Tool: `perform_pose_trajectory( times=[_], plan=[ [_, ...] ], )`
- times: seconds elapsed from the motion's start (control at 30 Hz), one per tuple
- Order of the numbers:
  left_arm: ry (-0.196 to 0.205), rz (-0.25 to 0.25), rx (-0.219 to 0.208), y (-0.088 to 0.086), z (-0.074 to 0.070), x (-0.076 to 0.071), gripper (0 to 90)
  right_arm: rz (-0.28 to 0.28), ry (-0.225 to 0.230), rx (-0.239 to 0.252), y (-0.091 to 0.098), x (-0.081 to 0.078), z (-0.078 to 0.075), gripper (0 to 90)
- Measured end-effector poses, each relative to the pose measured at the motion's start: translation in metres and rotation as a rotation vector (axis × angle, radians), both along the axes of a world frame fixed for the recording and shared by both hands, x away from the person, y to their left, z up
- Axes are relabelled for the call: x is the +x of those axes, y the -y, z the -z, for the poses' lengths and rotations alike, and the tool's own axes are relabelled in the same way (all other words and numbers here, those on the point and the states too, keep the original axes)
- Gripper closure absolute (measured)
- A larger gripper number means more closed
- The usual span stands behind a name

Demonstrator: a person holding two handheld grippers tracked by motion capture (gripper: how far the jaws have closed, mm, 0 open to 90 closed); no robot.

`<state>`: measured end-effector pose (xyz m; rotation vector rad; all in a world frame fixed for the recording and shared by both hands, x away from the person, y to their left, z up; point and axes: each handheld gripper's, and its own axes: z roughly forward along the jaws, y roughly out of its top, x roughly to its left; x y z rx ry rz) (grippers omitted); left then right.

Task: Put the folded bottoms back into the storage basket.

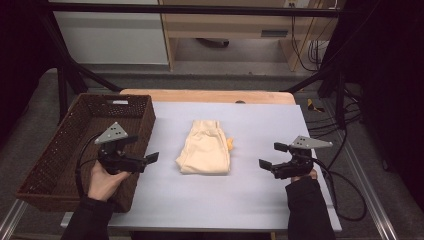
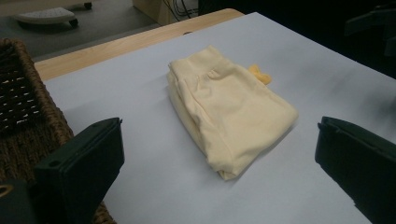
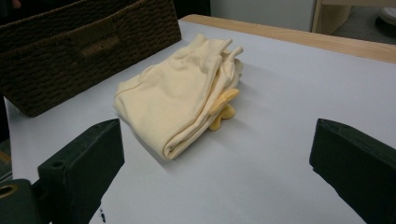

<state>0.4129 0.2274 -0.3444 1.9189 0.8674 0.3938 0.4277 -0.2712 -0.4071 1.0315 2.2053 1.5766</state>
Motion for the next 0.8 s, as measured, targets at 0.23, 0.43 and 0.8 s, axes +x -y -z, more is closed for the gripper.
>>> perform_pose_trajectory(
  times=[0.23, 0.43, 0.8],
  plan=[
    [0.009, 0.016, 0.012, 0.012, -0.003, -0.004, 1.3, 0.001, 0.0, 0.001, 0.0, 0.0, 0.0, 3.2],
    [0.007, 0.029, 0.018, 0.023, -0.004, -0.006, 1.3, 0.0, -0.003, 0.0, 0.0, 0.0, 0.0, 3.2],
    [-0.012, 0.054, 0.058, 0.047, 0.005, -0.007, 1.3, 0.0, -0.003, -0.001, 0.0, 0.0, 0.0, 3.2]
  ],
)
